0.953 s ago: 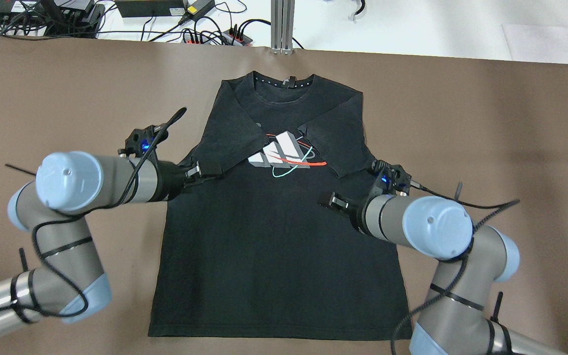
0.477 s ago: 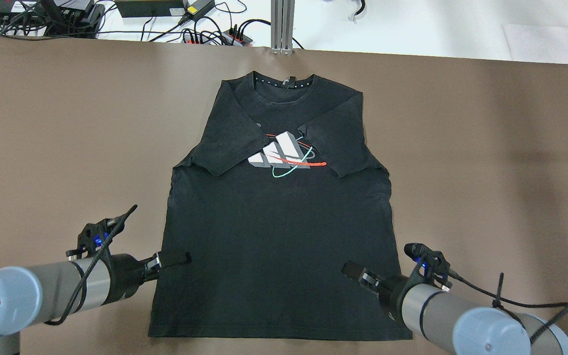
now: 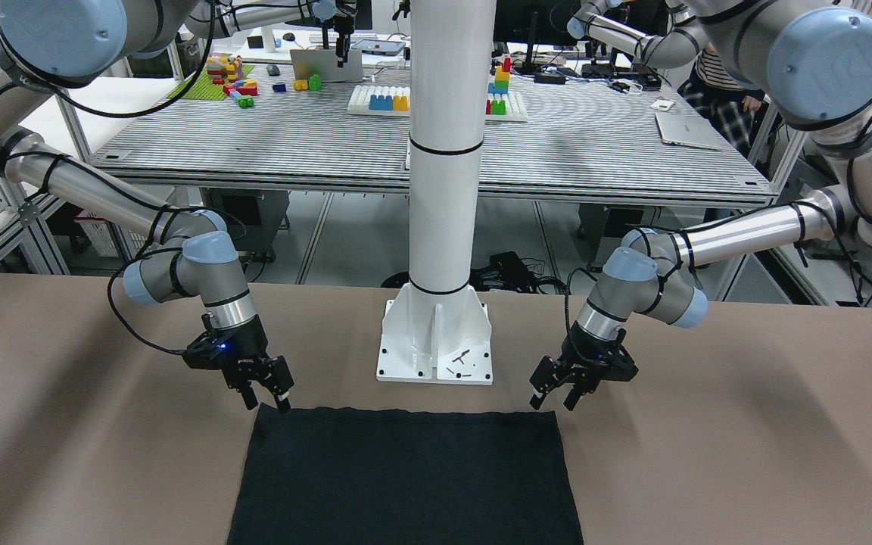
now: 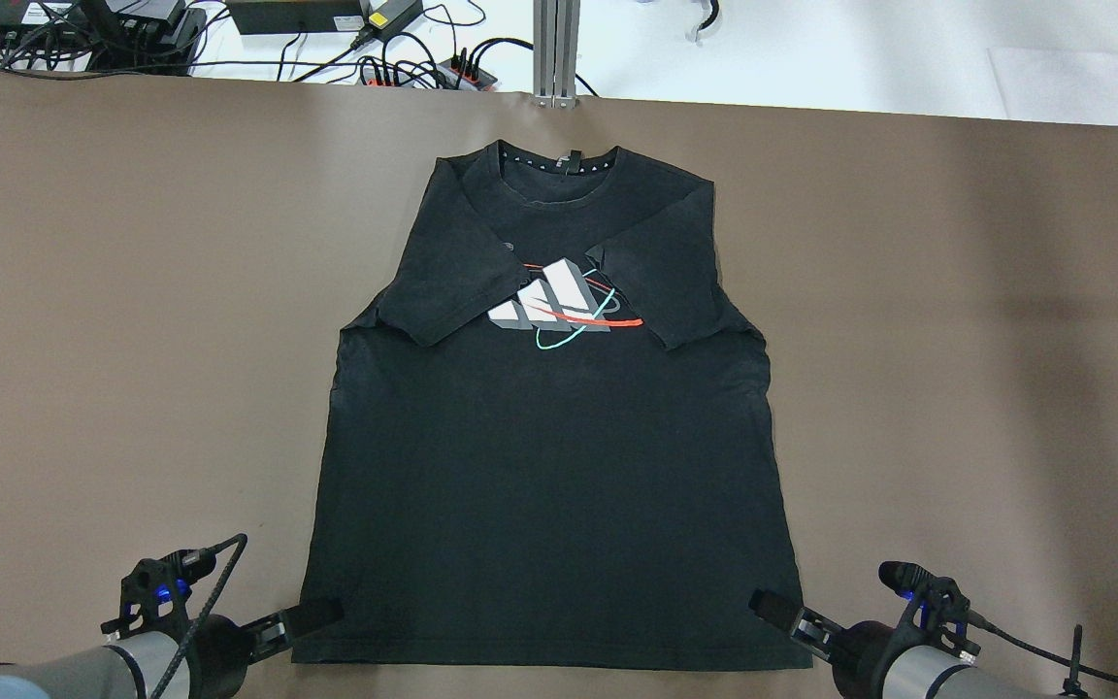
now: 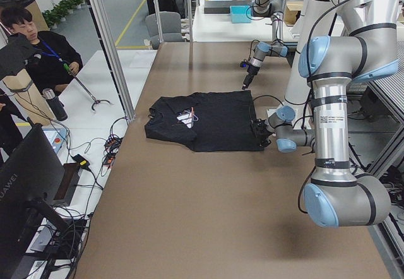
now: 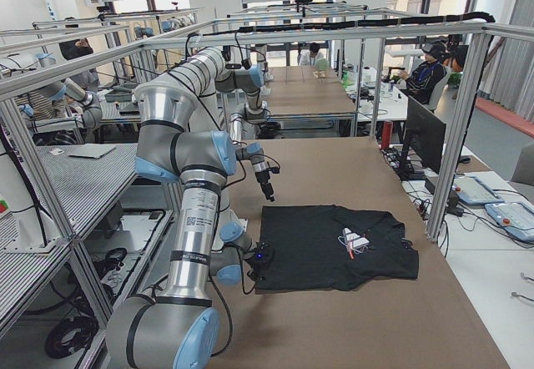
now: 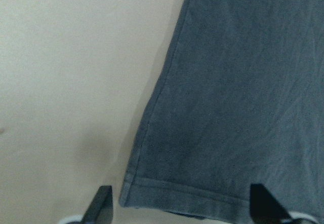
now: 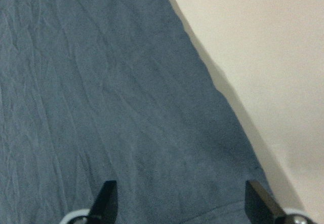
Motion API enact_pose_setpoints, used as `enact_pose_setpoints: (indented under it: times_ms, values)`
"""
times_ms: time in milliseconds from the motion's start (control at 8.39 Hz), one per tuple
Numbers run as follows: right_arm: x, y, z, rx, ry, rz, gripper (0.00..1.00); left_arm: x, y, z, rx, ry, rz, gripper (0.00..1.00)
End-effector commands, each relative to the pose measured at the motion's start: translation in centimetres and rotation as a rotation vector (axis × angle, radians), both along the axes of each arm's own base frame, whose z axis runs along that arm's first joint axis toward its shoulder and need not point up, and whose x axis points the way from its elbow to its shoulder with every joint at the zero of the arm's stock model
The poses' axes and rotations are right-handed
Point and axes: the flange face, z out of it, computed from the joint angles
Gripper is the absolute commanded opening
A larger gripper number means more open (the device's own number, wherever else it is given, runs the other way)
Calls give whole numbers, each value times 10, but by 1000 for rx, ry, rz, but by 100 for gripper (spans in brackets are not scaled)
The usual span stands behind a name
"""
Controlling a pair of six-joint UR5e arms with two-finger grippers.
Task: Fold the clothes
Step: 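Release the sleeves and move both grippers to the hem corners nearest the robot, then grasp the two hem corners nearest the robot with both grippers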
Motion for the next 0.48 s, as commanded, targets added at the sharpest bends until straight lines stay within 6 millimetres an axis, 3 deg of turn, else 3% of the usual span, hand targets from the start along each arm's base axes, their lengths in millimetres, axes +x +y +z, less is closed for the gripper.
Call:
enact_pose_setpoints:
  times_ms: [0, 358]
  values:
    - [0, 1, 1, 0, -1, -1, 91, 11, 10, 17, -10, -30, -1, 95]
    - [1, 0, 1, 1, 0, 0, 92, 15, 10, 20, -3, -36, -22, 87]
